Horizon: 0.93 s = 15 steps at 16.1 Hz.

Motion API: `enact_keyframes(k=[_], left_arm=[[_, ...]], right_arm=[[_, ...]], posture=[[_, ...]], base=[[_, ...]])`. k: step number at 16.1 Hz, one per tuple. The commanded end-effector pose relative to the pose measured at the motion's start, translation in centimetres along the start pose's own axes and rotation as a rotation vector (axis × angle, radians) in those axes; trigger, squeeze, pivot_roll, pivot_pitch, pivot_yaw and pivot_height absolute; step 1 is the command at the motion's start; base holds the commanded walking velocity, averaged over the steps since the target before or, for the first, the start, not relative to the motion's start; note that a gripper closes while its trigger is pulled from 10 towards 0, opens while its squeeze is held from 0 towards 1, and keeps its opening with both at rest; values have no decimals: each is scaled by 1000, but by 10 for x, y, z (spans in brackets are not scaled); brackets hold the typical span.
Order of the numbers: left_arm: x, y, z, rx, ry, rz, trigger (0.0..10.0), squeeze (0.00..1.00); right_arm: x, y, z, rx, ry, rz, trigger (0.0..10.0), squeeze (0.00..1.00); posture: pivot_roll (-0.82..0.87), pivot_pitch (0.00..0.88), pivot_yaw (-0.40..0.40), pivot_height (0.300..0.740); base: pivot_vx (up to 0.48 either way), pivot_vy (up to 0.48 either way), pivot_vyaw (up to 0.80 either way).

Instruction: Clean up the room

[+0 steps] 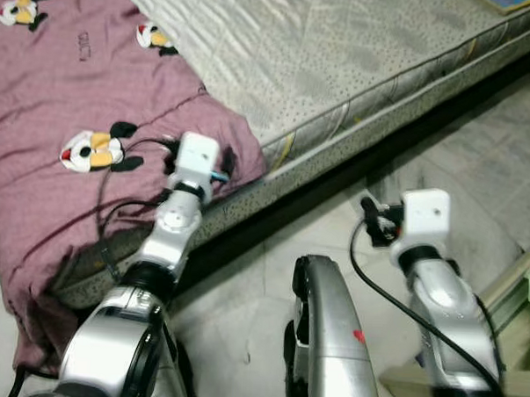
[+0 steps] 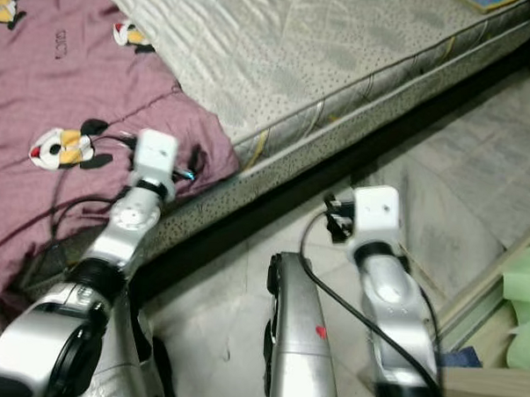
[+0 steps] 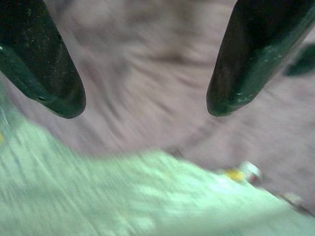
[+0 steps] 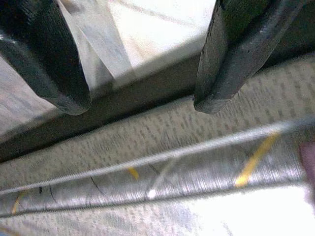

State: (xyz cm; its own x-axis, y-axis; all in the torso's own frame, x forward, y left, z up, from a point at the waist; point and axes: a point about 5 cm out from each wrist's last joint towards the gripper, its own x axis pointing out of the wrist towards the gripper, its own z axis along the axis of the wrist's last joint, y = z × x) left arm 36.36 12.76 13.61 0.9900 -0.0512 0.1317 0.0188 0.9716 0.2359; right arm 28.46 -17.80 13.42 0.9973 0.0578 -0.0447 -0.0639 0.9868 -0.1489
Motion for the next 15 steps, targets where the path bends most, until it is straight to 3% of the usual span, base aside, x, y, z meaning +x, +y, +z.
enact_keyframes(k=[1, 4, 6, 7, 10, 15], left_arm=[[-9, 9, 3, -11, -31, 65, 10000, 0], [-36, 25, 8, -65, -72, 210, 10000, 0], [-70, 31, 6, -62, -60, 284, 10000, 0], [-87, 32, -3, -54, -34, 245, 10000, 0], [-95, 52, -6, -9, -3, 258, 10000, 0], [-90, 49, 2, -35, -1, 267, 10000, 0]], right_arm=[[6, 5, 0, 13, -18, -2, 10000, 0], [18, 16, 3, 45, -51, 23, 10000, 0], [30, 26, 3, 69, -76, 41, 10000, 0], [34, 30, 5, 90, -93, 49, 10000, 0], [41, 35, 9, 97, -131, 77, 10000, 0], [48, 39, 9, 104, -158, 88, 10000, 0]], posture=[[-100, 65, 0, 482], [-51, 17, -2, 482], [-12, 0, -2, 482], [-3, 0, -5, 482], [9, 0, -11, 490], [12, 0, -34, 545]], base=[[0, 0, 0], [0, 0, 0], [0, 0, 0], [0, 0, 0], [0, 0, 0], [0, 0, 0]])
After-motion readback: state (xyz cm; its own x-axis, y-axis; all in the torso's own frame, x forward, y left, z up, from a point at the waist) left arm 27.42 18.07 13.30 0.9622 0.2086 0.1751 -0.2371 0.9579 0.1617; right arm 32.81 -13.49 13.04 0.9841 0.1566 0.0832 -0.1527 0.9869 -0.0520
